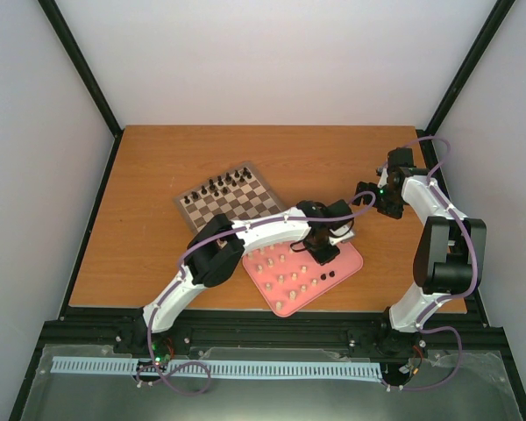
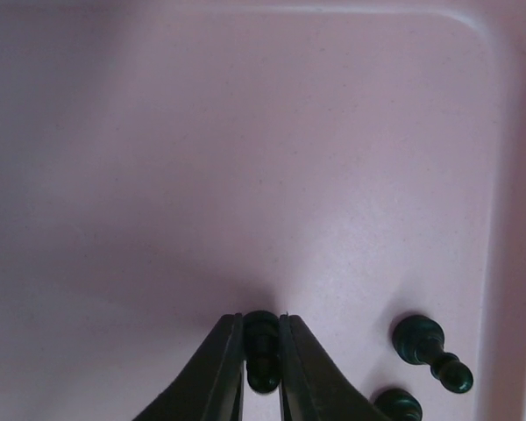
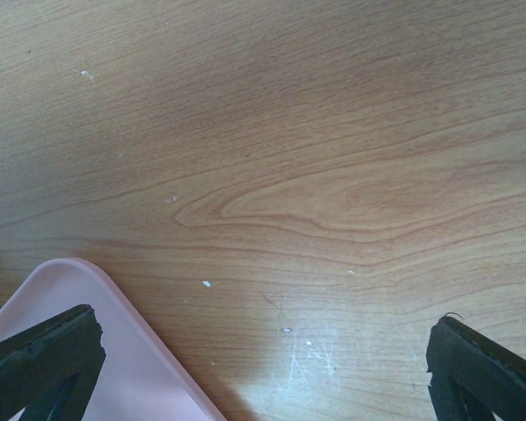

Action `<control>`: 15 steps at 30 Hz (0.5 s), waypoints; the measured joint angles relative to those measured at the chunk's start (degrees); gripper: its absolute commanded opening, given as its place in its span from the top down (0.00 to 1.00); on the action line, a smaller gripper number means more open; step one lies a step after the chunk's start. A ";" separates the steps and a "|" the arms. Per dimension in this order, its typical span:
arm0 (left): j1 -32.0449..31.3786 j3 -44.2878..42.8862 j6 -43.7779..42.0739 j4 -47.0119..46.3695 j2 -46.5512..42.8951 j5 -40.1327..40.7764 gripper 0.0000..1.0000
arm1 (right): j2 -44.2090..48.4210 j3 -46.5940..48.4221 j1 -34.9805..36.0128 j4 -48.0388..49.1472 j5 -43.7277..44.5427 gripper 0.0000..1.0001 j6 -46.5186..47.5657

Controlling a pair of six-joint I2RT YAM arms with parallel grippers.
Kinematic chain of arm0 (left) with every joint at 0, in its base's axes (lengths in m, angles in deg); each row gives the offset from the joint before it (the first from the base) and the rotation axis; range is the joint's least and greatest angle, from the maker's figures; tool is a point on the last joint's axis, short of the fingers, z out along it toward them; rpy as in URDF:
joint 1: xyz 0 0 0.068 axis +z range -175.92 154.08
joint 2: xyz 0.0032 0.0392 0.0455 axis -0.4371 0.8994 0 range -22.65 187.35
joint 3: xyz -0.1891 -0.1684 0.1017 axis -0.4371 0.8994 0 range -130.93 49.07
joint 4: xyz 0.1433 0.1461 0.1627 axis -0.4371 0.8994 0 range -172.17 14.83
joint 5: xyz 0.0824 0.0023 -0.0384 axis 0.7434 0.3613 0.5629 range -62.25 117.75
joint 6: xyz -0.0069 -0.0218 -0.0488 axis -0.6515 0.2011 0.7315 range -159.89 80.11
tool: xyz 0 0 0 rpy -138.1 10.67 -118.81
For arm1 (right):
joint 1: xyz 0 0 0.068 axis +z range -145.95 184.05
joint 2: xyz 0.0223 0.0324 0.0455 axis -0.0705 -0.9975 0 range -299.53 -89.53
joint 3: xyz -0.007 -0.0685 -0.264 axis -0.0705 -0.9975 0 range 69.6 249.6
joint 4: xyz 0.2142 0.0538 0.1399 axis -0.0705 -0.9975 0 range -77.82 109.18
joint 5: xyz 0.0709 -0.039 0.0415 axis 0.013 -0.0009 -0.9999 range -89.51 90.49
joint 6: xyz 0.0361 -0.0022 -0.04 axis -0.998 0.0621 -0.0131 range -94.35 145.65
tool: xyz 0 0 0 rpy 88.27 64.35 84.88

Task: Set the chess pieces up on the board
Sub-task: Pick up the chess piece from the storage box.

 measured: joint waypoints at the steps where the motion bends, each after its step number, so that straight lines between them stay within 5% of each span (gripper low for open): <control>1: 0.00 0.09 -0.04 0.02 0.00 0.11 0.90 | 0.00 0.00 0.00 0.00 0.00 0.00 0.00; 15: 0.20 0.26 -0.28 0.39 -0.24 2.91 0.96 | 0.00 0.00 0.00 -0.02 0.04 0.00 0.00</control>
